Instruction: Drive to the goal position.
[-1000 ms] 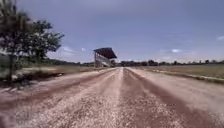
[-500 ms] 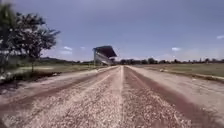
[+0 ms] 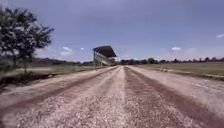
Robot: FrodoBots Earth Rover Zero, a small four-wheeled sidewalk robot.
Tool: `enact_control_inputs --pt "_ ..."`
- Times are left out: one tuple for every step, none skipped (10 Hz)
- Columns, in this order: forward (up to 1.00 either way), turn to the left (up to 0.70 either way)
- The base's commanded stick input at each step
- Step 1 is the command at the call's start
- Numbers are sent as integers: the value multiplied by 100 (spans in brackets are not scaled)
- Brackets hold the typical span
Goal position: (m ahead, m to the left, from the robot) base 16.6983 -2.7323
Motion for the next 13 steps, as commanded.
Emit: enact_control_inputs --pt "100 0" --pt "100 0" --pt "100 0" --pt "100 0" --pt "100 0" --pt "100 0" --pt "100 0" --pt "100 0" --pt "100 0" --pt "100 0" --pt "100 0" --pt "100 0" --pt "100 0"
